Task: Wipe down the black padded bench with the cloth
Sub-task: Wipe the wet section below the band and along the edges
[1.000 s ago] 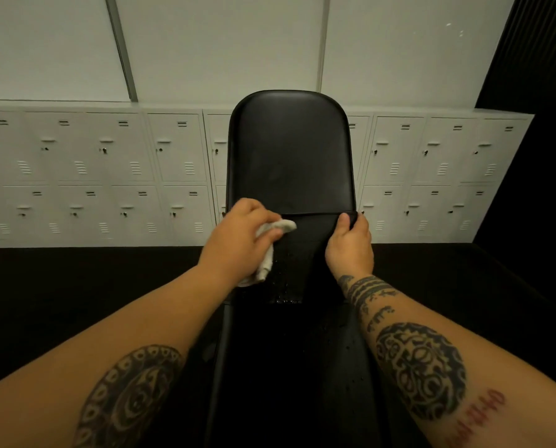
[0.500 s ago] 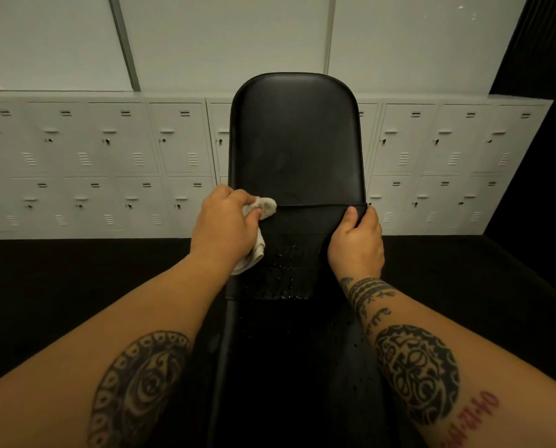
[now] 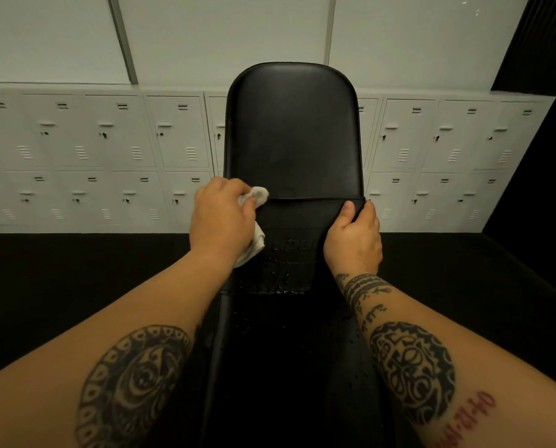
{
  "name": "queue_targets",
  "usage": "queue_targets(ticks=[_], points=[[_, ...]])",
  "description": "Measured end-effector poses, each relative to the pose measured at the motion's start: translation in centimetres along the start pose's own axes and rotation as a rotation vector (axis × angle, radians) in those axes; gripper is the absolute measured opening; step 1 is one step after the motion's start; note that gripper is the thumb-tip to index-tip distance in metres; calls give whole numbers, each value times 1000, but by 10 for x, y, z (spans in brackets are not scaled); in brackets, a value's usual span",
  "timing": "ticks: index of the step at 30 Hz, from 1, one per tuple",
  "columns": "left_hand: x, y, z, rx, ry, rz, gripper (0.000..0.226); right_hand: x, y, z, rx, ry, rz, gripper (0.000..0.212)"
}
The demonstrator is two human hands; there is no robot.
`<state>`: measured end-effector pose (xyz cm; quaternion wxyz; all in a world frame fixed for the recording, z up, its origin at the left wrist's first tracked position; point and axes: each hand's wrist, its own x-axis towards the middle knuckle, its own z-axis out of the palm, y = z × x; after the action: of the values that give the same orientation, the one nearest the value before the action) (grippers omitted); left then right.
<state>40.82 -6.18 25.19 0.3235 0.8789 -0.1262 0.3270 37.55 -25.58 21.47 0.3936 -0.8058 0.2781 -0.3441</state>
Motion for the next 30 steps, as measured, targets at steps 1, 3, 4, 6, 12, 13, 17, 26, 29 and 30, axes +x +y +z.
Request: queue_targets(ticks=[1, 3, 4, 6, 12, 13, 17, 26, 29, 30], points=[[-1, 1, 0, 13, -14, 49, 20, 0, -2, 0, -2, -2, 3, 60], [-9, 2, -3, 17, -62, 143, 23, 0, -3, -1, -2, -8, 15, 60], [-14, 0, -4, 26, -99, 204, 24, -1, -3, -1, -1, -9, 18, 60], [-21, -7, -9, 71, -186, 302, 28, -2, -4, -2, -1, -7, 20, 60], [32, -34, -27, 80, -39, -40, 29, -2, -2, -1, -1, 8, 19, 60], [39, -36, -27, 66, -30, -72, 29, -2, -2, 0, -4, 12, 20, 60], [41, -20, -15, 3, -8, -59, 28, -1, -2, 1, -18, 23, 23, 59], [25, 14, -3, 137, -235, 248, 31, -3, -6, -1, -21, 13, 23, 59], [34, 0, -17, 178, -230, 183, 28, -4, -6, -4, -12, 1, 21, 59], [37, -7, -21, 191, -206, 152, 27, -4, -6, -4, -12, -1, 23, 59]])
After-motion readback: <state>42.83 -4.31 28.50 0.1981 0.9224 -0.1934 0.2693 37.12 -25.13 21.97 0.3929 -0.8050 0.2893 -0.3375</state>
